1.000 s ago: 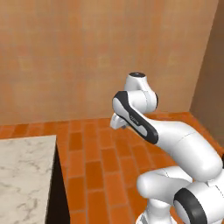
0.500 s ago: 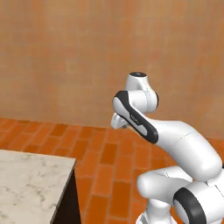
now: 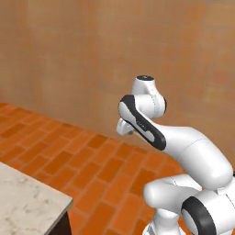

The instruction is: Take a straw from the drawer in front and place it inside the glass cup on the dining counter.

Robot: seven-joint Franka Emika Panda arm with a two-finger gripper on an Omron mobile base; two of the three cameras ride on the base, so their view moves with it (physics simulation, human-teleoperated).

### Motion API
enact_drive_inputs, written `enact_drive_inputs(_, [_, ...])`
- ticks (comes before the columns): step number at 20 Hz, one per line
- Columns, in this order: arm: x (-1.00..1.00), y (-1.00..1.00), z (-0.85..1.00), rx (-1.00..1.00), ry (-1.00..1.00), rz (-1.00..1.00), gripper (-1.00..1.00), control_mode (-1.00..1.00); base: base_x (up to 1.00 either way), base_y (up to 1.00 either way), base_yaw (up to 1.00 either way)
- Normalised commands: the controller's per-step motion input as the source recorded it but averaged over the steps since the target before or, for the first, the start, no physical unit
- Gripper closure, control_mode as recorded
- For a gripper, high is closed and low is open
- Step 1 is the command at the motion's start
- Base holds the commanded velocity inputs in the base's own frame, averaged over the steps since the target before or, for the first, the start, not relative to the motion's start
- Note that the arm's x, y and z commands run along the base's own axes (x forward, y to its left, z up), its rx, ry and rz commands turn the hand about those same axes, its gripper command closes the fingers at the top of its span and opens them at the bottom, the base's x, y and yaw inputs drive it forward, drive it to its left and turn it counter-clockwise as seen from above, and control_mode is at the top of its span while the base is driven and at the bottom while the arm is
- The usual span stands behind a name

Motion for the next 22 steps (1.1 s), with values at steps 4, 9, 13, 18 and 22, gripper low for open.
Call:
enact_drive_inputs(4, [0.0,0.0,0.0,0.0,0.0,0.0,1.0,1.0,0.93,-0.61,0.56])
enact_drive_inputs(9, [0.0,0.0,0.0,0.0,0.0,0.0,1.0,1.0,0.92,-0.57,0.58])
enact_drive_inputs(13, [0.0,0.0,0.0,0.0,0.0,0.0,1.0,1.0,0.97,-0.53,0.58])
enact_drive_inputs(18, [0.0,0.0,0.0,0.0,0.0,0.0,1.0,1.0,1.0,-0.47,0.56])
enact_drive_inputs(22, [0.0,0.0,0.0,0.0,0.0,0.0,1.0,1.0,1.0,-0.47,0.55])
